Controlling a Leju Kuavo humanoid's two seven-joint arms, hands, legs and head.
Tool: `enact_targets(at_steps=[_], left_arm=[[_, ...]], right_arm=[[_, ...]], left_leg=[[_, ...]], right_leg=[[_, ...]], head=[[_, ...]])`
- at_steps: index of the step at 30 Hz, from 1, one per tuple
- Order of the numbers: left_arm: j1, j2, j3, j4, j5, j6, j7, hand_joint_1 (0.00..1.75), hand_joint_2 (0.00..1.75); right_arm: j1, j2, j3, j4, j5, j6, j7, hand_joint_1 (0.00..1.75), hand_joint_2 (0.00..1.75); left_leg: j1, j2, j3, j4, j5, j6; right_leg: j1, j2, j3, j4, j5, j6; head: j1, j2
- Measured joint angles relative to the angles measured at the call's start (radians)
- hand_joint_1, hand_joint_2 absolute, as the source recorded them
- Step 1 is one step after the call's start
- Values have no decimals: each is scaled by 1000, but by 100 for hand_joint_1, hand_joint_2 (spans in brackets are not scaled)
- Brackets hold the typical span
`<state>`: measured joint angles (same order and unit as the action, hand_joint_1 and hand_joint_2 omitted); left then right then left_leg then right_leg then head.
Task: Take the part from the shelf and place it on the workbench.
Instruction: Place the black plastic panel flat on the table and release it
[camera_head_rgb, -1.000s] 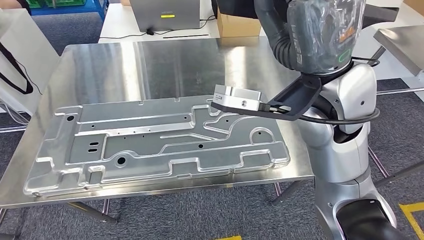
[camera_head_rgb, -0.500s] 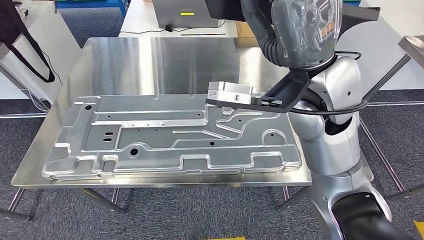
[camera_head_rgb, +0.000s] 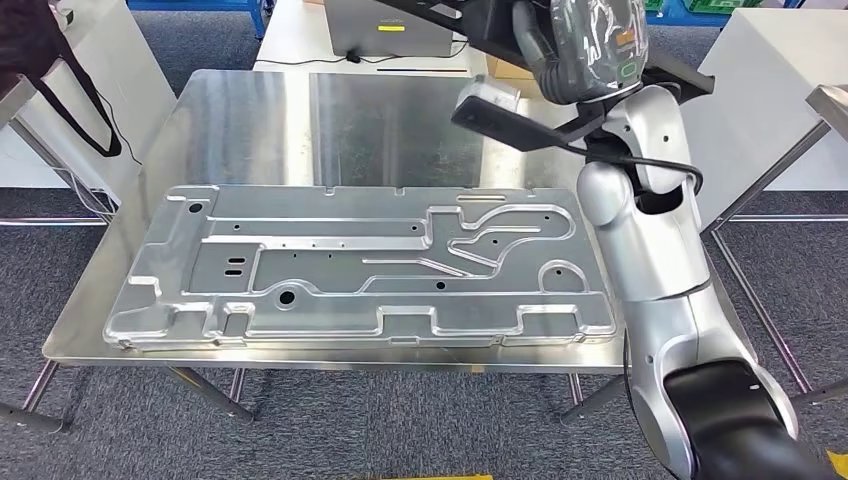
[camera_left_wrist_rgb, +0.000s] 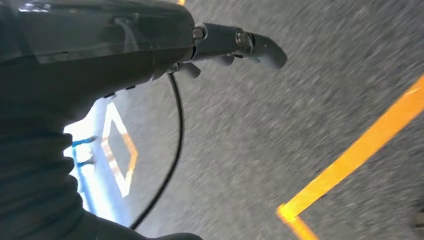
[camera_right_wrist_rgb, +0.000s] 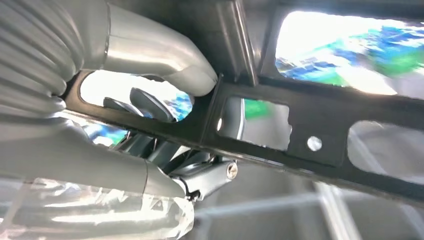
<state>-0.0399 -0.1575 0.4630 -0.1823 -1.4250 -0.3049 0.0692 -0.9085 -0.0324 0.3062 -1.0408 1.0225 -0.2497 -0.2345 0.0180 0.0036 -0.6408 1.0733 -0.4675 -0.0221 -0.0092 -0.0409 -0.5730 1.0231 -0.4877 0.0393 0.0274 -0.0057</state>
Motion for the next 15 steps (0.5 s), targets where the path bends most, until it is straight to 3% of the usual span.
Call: enact_targets(at_steps=[9, 15], left_arm=[[1, -12, -26, 3, -27, 47, -193, 0, 175], [-2, -32, -56, 3, -50, 87, -221, 0, 175]], right_arm=[[-72, 0, -133, 402, 6, -22, 51, 175, 175], [-68, 29, -170, 557, 19, -32, 91, 175, 175]], left_leg=[[1, 1, 0, -2, 3, 2], [2, 2, 0, -4, 3, 2]], right_leg=[[2, 0, -4, 4, 1, 2], [2, 0, -5, 4, 1, 2]], head=[[0, 0], [0, 0]])
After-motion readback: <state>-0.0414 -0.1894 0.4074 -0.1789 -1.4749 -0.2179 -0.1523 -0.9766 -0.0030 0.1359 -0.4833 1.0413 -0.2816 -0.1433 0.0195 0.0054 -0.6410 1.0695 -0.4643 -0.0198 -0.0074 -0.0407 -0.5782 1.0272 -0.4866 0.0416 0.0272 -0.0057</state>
